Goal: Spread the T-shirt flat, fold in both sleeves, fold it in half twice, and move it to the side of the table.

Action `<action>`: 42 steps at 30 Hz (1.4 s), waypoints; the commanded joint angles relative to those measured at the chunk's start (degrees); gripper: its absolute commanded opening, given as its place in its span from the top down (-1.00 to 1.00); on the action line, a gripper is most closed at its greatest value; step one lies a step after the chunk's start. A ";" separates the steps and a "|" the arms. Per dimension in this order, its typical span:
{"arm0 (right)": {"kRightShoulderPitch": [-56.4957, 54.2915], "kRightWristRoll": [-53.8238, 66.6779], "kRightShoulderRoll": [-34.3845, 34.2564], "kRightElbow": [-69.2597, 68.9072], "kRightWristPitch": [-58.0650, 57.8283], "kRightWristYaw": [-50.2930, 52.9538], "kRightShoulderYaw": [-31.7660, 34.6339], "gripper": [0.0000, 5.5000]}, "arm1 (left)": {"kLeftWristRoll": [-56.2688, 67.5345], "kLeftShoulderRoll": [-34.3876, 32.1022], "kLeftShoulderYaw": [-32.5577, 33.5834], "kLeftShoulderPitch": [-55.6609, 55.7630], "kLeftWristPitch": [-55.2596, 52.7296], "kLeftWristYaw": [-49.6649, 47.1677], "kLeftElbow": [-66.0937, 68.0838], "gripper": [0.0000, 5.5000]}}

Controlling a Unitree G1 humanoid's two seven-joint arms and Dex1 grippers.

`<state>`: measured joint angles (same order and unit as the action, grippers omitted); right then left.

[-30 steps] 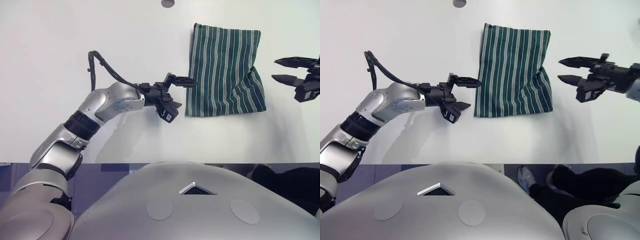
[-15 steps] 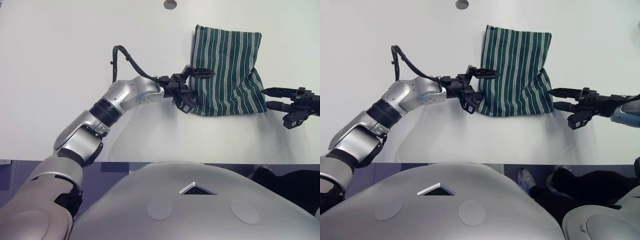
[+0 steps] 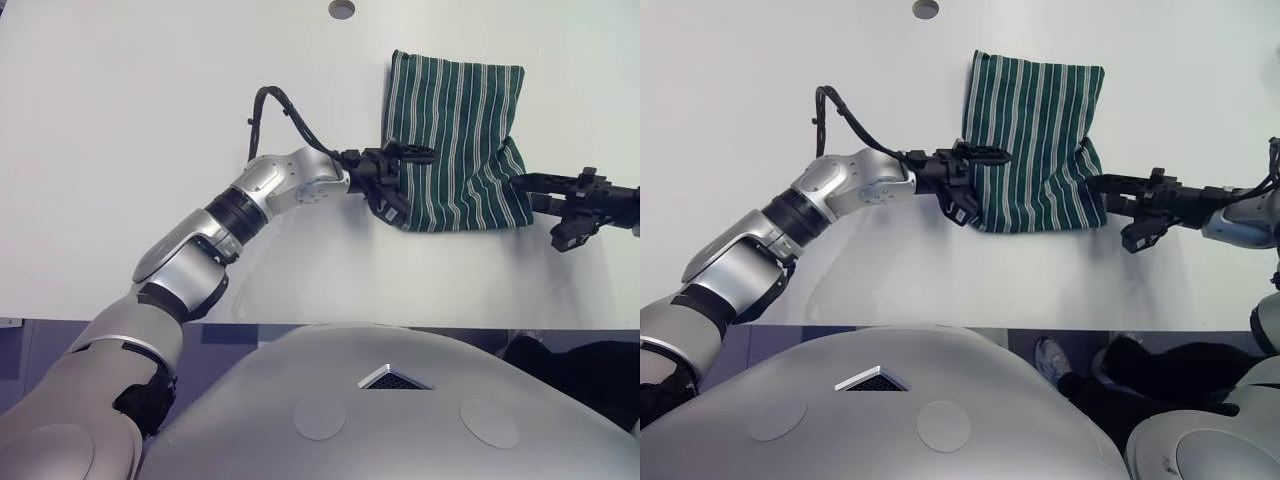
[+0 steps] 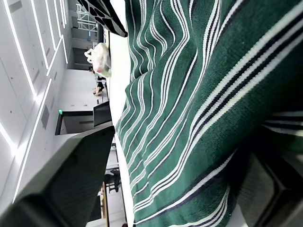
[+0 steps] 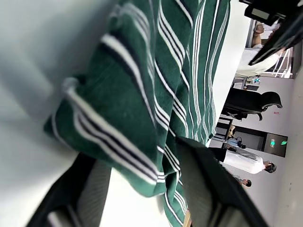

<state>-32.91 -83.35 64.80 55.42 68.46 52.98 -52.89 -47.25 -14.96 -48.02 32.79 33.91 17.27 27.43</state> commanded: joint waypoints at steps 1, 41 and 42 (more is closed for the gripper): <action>2.48 0.53 -2.92 0.33 0.04 -3.98 -2.11 0.42 | -4.98 -2.44 -8.42 -6.42 -2.45 11.29 9.94 -0.12; 15.69 121.68 13.41 -55.82 -75.15 -130.45 9.88 0.96 | 86.96 -23.78 20.76 -10.97 -67.98 49.87 -35.40 0.98; 17.22 121.94 12.07 -54.87 -76.30 -130.38 11.62 0.96 | 85.83 -22.88 21.04 -11.12 -68.72 48.55 -34.42 0.98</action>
<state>-18.18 40.32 77.63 -2.02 -6.03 -77.21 -43.93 40.45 -38.08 -28.96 21.49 -33.49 67.89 -8.65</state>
